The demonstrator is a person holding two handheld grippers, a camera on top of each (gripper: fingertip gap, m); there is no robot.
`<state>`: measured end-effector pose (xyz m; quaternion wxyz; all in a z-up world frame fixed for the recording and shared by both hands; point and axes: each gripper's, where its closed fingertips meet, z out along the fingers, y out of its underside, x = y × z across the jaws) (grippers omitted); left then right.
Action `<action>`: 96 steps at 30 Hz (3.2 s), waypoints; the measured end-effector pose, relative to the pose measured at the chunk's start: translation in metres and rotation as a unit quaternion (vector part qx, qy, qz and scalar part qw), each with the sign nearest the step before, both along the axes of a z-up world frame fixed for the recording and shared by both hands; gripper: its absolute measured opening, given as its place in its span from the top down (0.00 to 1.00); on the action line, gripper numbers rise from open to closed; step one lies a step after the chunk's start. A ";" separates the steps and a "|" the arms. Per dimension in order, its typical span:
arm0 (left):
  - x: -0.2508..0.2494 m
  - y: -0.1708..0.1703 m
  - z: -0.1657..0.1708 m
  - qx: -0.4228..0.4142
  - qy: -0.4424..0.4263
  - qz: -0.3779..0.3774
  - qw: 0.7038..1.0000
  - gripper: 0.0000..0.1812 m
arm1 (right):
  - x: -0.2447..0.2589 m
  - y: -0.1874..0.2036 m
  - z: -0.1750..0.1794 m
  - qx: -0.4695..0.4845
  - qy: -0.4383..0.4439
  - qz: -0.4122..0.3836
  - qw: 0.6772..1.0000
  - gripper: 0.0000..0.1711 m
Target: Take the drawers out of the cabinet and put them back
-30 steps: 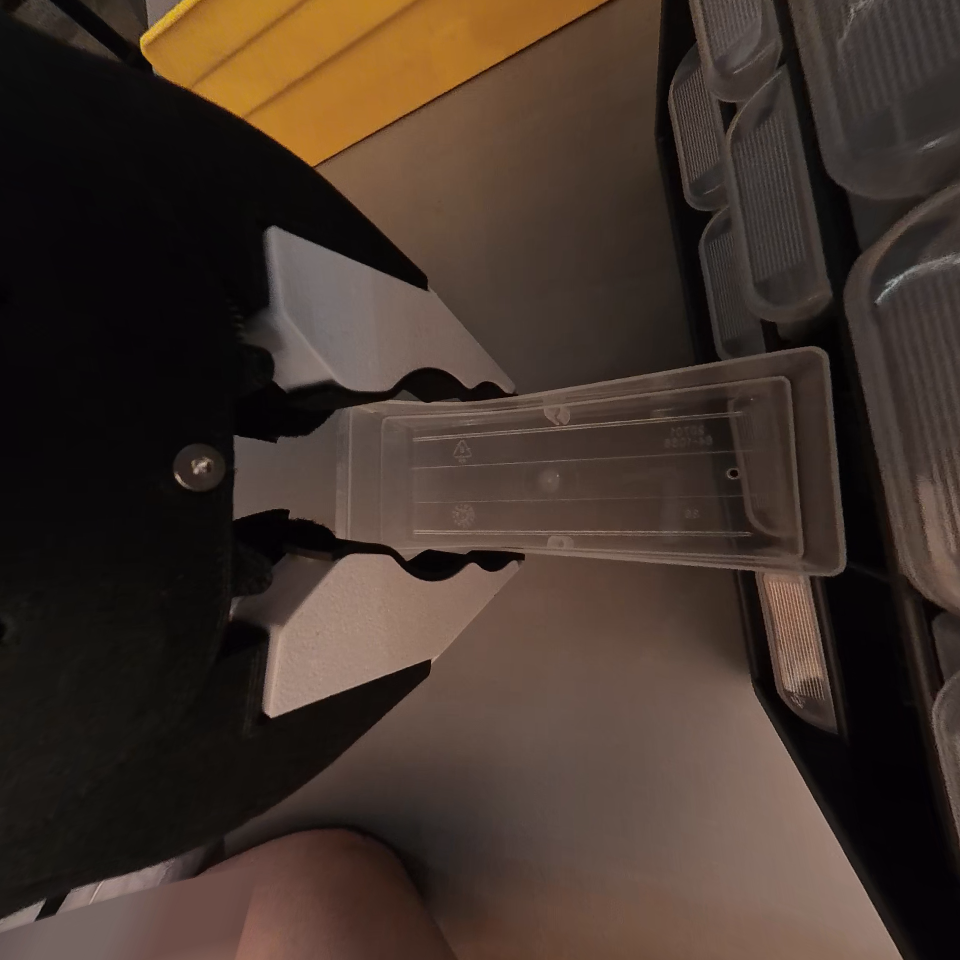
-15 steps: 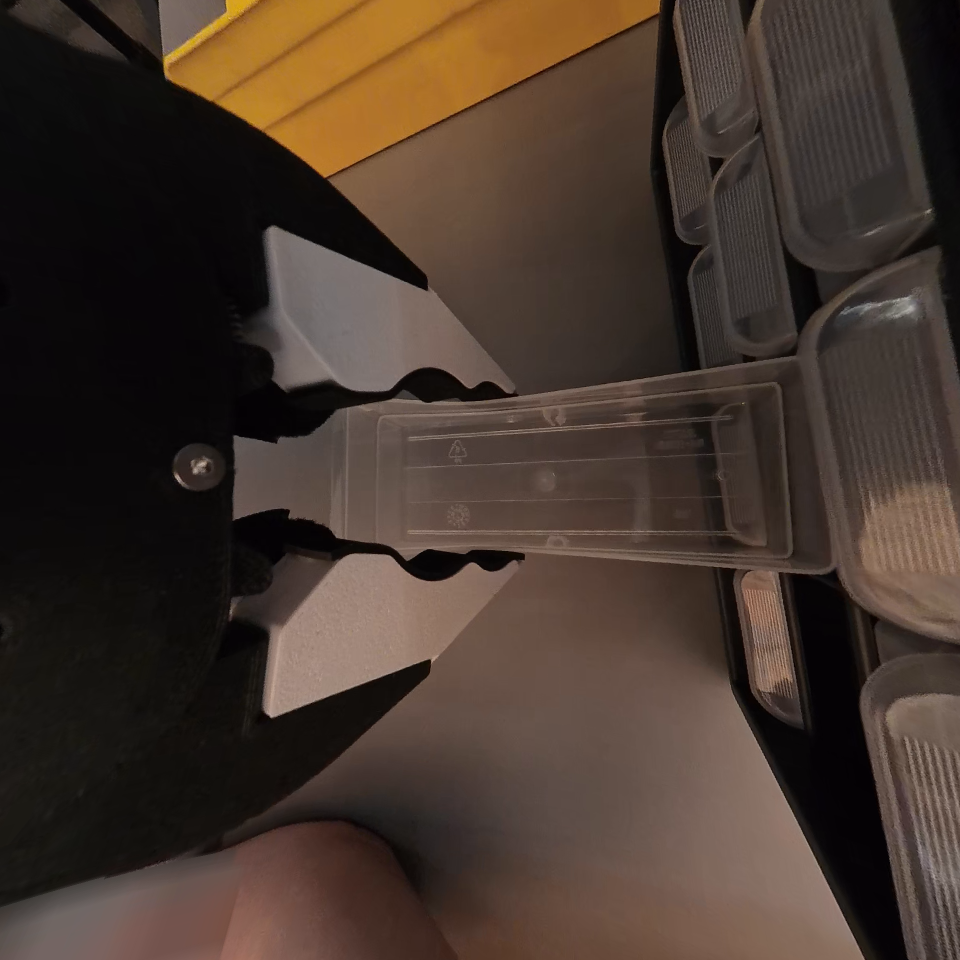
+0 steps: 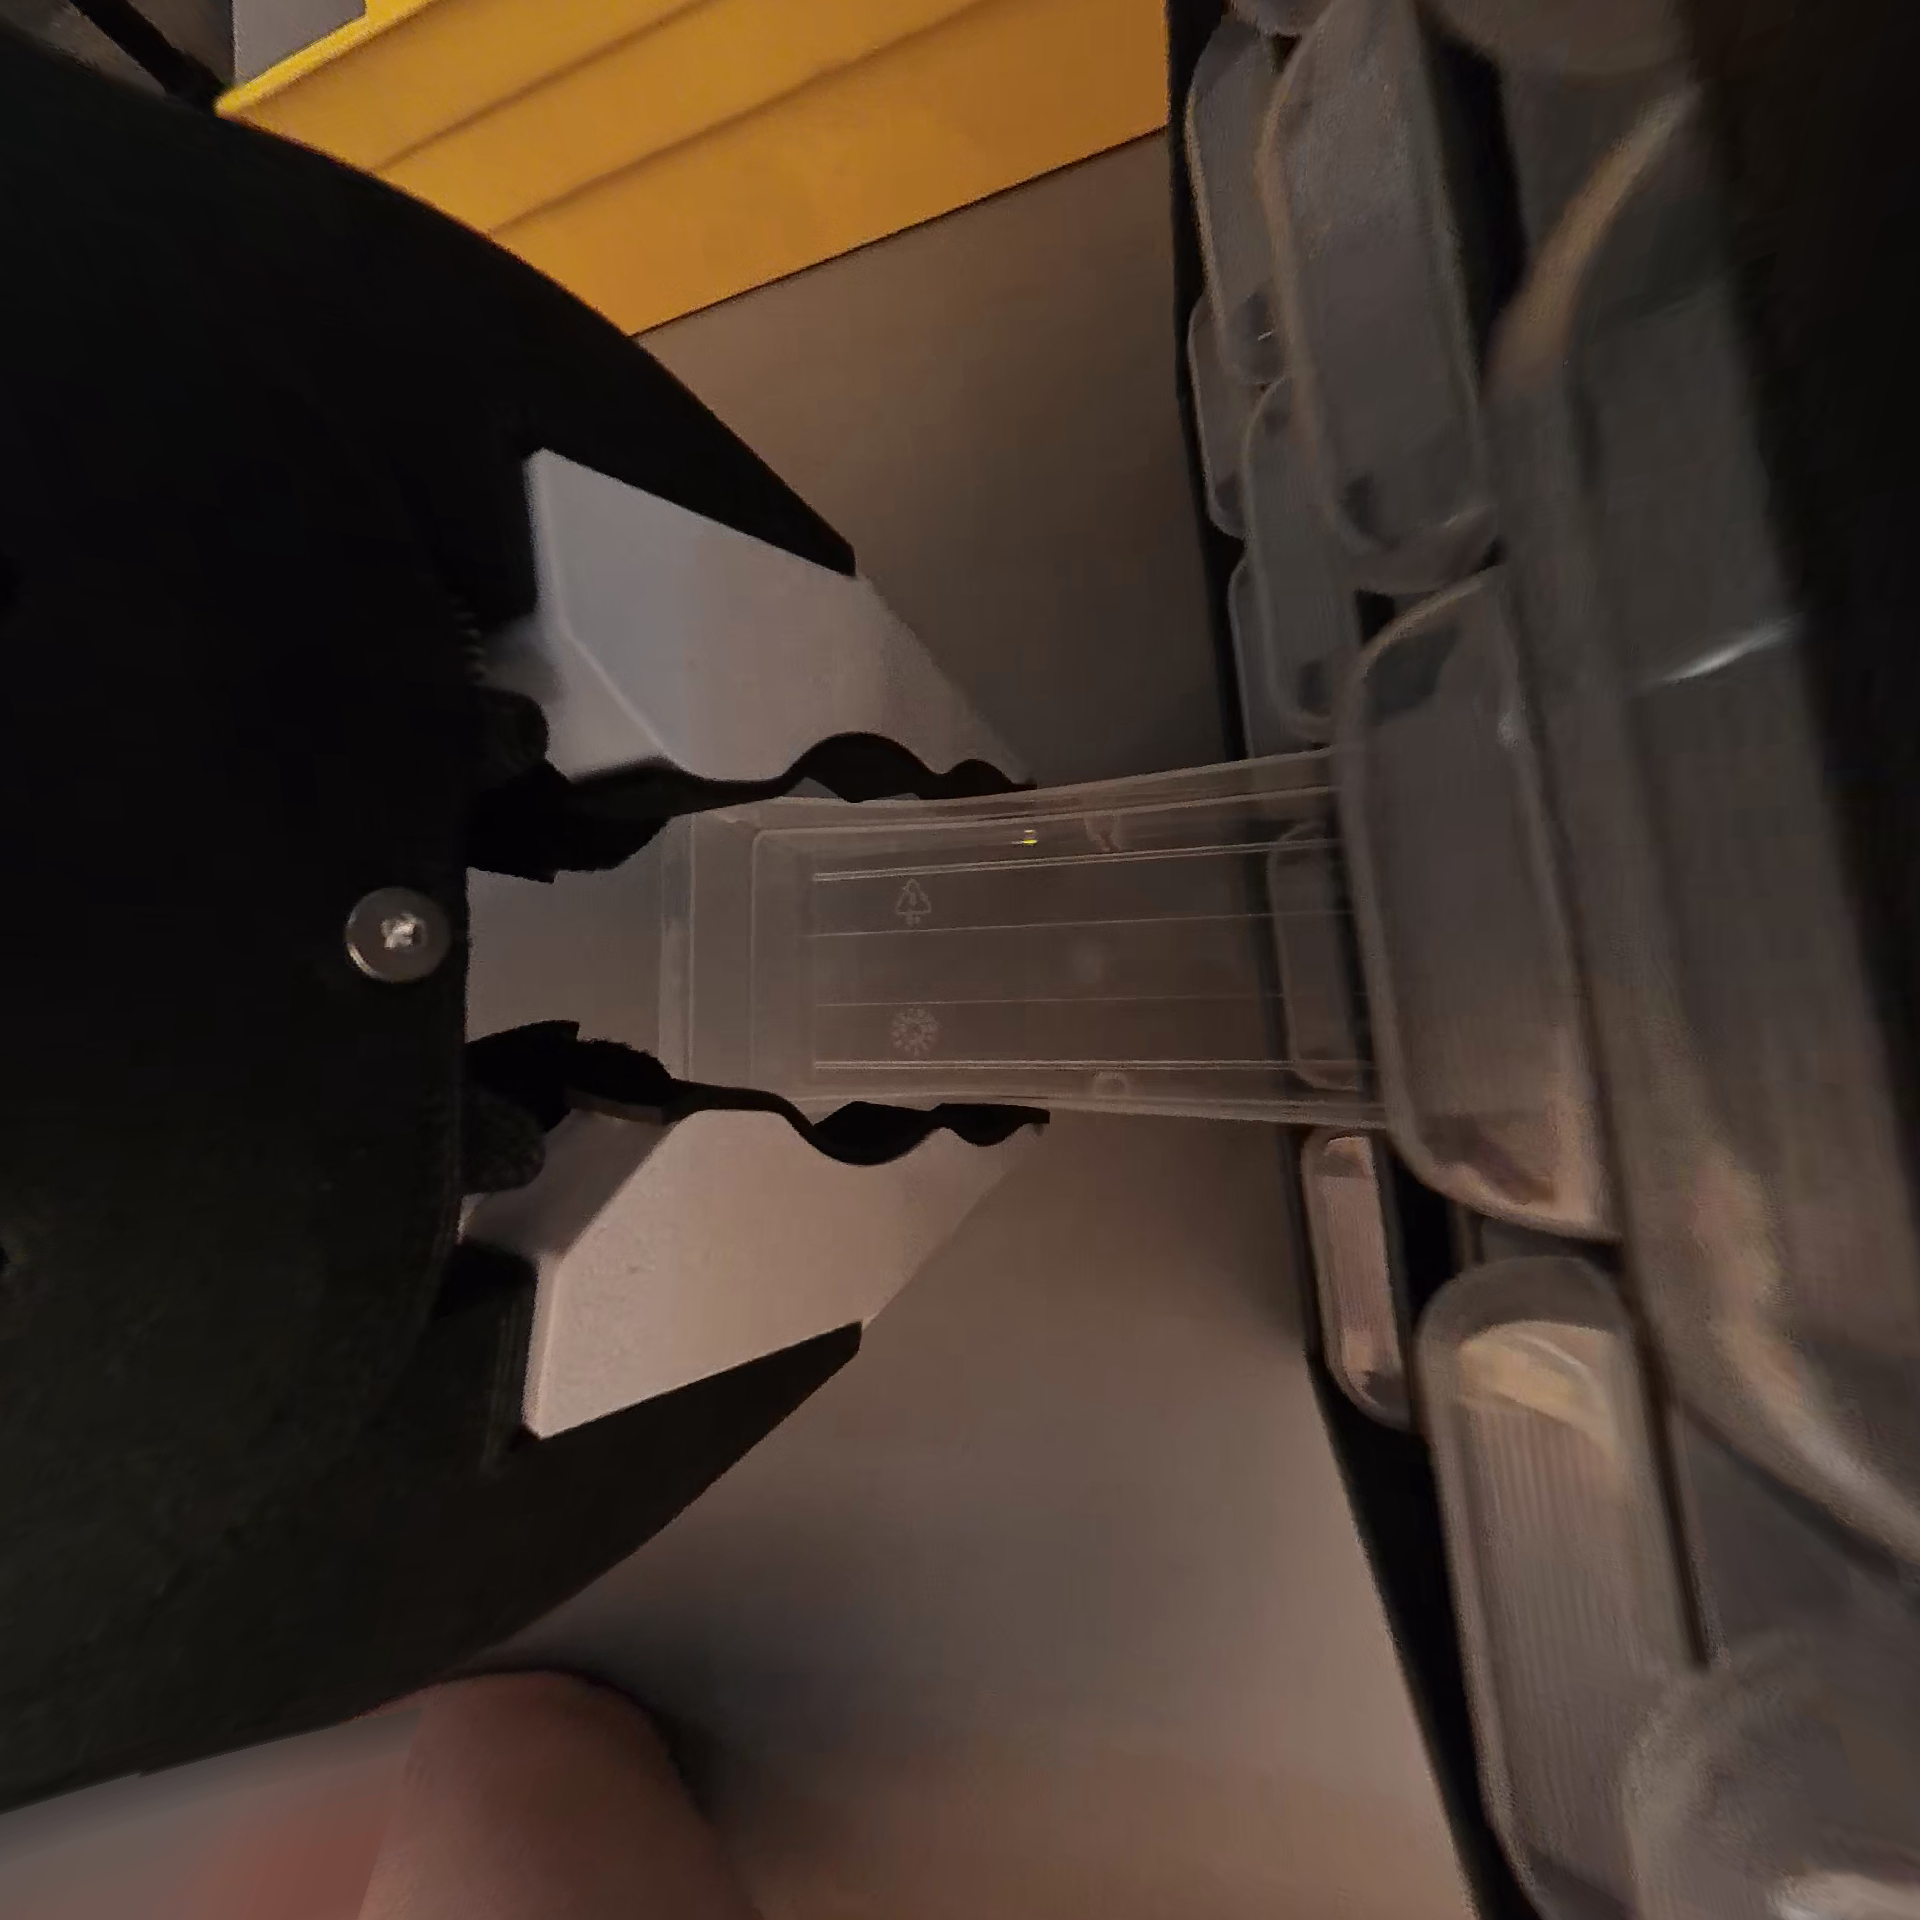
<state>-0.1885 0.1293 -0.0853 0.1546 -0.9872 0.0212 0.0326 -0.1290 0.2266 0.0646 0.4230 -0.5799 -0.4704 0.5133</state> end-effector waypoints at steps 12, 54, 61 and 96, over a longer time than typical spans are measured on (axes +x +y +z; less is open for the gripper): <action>0.008 0.017 0.012 0.090 0.007 -0.024 0.996 0.58 | 0.000 0.000 0.000 -0.002 0.001 0.003 1.000 1.00; 0.010 -0.005 0.023 0.347 0.438 -0.433 0.707 0.92 | -0.002 0.001 0.000 -0.009 0.007 0.009 1.000 1.00; 0.021 -0.004 0.025 0.387 0.435 -0.431 0.690 0.91 | -0.002 0.001 0.000 -0.008 0.007 0.009 1.000 1.00; 0.004 0.054 0.003 0.359 0.512 -0.412 0.663 1.00 | -0.004 0.001 0.000 -0.010 0.006 0.012 1.000 1.00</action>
